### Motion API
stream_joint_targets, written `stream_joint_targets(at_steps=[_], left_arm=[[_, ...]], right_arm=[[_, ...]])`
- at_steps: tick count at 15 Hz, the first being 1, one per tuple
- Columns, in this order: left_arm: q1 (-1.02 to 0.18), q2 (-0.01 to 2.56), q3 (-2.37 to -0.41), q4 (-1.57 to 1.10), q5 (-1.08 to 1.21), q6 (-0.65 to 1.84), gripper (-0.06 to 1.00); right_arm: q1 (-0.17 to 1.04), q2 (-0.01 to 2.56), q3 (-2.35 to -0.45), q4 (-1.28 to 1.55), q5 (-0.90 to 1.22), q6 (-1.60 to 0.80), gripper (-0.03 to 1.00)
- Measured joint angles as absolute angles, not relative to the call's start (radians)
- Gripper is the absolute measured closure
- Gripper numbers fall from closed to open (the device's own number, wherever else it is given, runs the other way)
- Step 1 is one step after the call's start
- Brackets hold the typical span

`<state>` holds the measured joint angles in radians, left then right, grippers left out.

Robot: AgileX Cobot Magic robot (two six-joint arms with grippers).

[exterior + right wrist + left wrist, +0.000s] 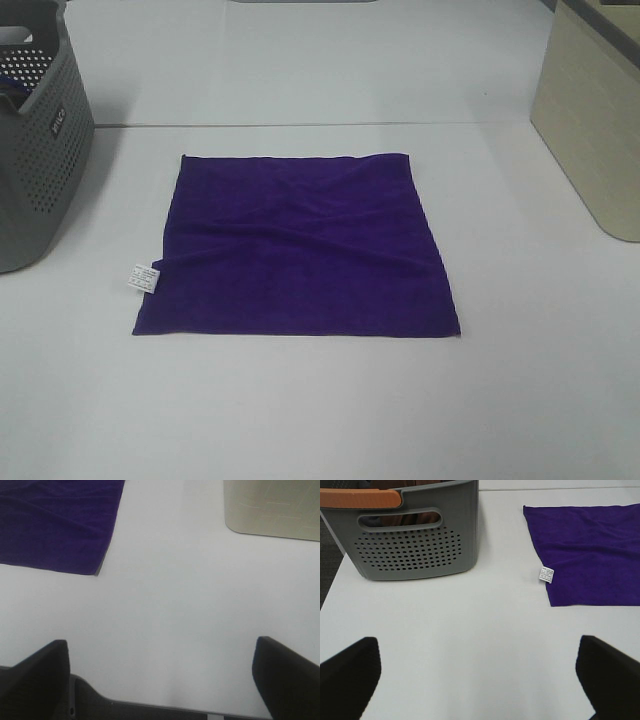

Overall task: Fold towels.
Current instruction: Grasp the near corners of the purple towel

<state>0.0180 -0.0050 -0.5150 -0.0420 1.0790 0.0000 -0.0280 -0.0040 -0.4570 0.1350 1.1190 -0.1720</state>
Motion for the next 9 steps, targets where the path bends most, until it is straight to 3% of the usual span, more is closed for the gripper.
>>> stream_joint_targets(at_steps=[9], left_arm=[[0.018, -0.005, -0.515, -0.046, 1.079, 0.000, -0.05]], right_arm=[[-0.028, -0.004, -0.457, 0.135, 1.119, -0.172, 0.01]])
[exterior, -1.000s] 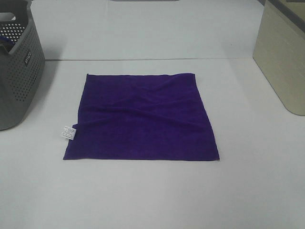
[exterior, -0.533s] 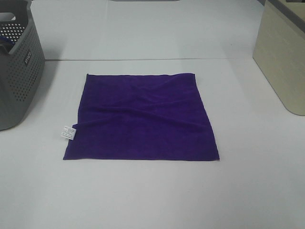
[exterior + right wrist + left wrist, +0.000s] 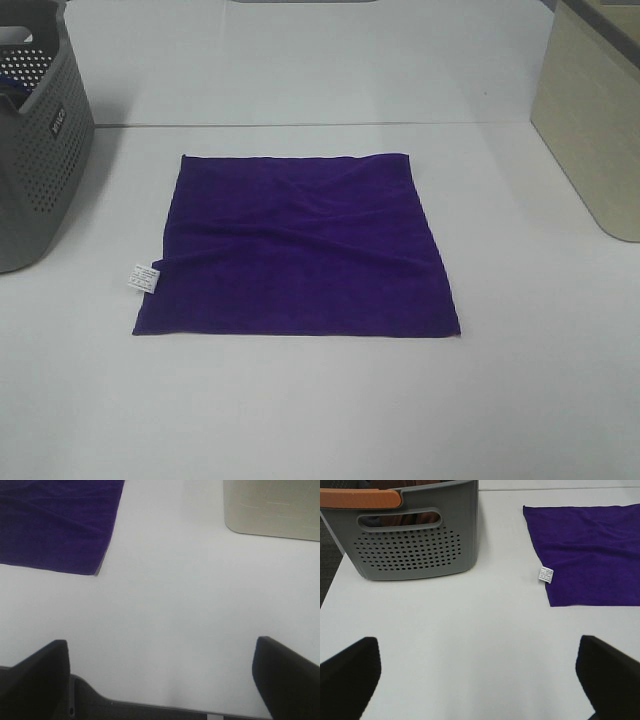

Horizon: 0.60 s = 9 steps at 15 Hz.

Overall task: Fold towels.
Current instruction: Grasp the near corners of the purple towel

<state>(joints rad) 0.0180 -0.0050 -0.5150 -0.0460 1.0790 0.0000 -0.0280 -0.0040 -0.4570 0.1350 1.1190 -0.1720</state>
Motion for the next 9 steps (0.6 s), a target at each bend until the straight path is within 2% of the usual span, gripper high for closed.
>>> stream_joint_targets(at_steps=[9], left_arm=[[0.018, -0.005, -0.515, -0.053, 1.079, 0.000, -0.05]], right_arm=[[-0.028, -0.004, -0.457, 0.135, 1.119, -0.172, 0.01]])
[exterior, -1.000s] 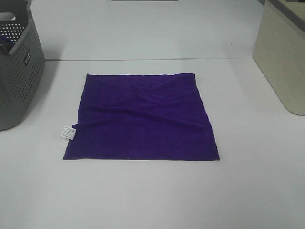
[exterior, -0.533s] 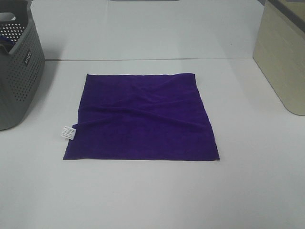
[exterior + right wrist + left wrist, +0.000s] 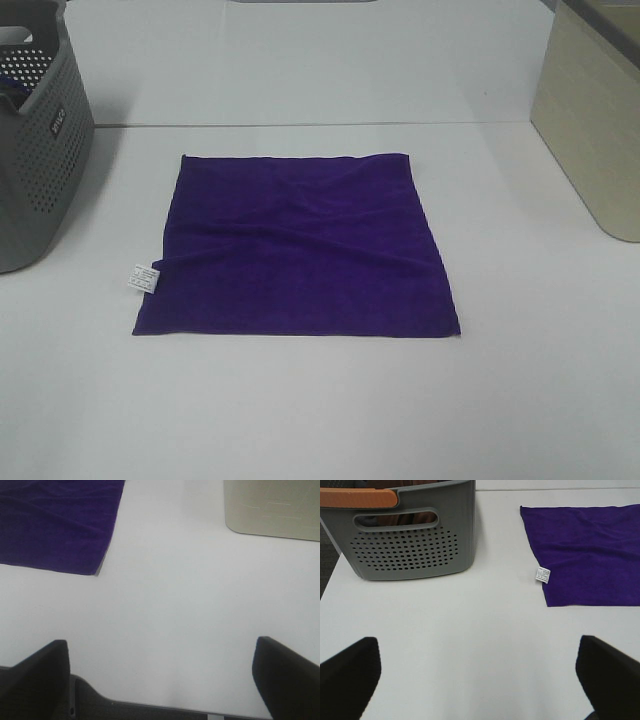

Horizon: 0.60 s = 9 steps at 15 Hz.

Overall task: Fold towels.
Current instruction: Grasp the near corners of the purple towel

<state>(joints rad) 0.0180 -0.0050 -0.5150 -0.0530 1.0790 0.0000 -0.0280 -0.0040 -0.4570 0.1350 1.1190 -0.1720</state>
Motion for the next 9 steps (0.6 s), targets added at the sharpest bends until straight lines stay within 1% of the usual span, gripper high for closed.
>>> stream_joint_targets(at_steps=[9], left_arm=[[0.018, -0.005, -0.515, -0.053, 1.079, 0.000, -0.05]], right_arm=[[-0.028, -0.004, -0.457, 0.136, 1.119, -0.172, 0.01]])
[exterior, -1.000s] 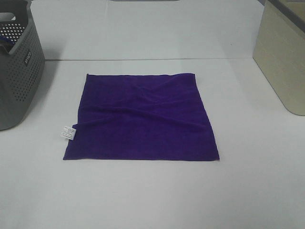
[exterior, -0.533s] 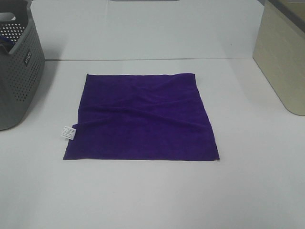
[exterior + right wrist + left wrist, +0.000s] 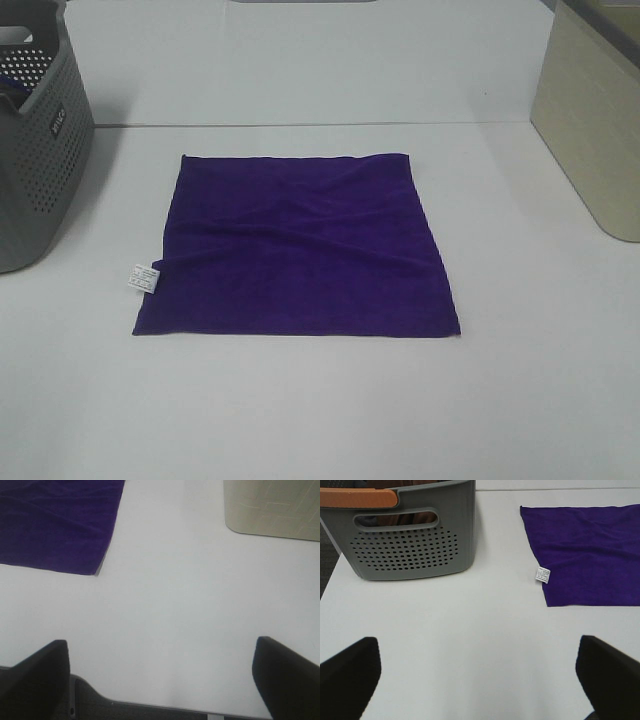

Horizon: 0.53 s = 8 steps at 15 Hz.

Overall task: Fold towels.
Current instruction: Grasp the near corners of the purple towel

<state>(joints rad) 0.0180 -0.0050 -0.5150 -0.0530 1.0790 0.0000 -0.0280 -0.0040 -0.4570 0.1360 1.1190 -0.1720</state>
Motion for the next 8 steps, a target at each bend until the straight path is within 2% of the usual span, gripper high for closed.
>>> stream_joint_targets(at_steps=[3, 5, 8], left_arm=[[0.018, -0.005, -0.515, -0.053, 1.079, 0.000, -0.05], [0.018, 0.107, -0.571, -0.068, 1.154, 0.000, -0.05], [0.018, 0.535, -0.814, -0.095, 1.220, 0.023, -0.05]], right_arm=[[-0.028, -0.004, -0.457, 0.136, 1.119, -0.172, 0.01], [-0.028, 0.022, -0.513, 0.122, 1.115, -0.179, 0.01], [-0.028, 0.405, -0.695, 0.029, 1.135, -0.118, 0.01]])
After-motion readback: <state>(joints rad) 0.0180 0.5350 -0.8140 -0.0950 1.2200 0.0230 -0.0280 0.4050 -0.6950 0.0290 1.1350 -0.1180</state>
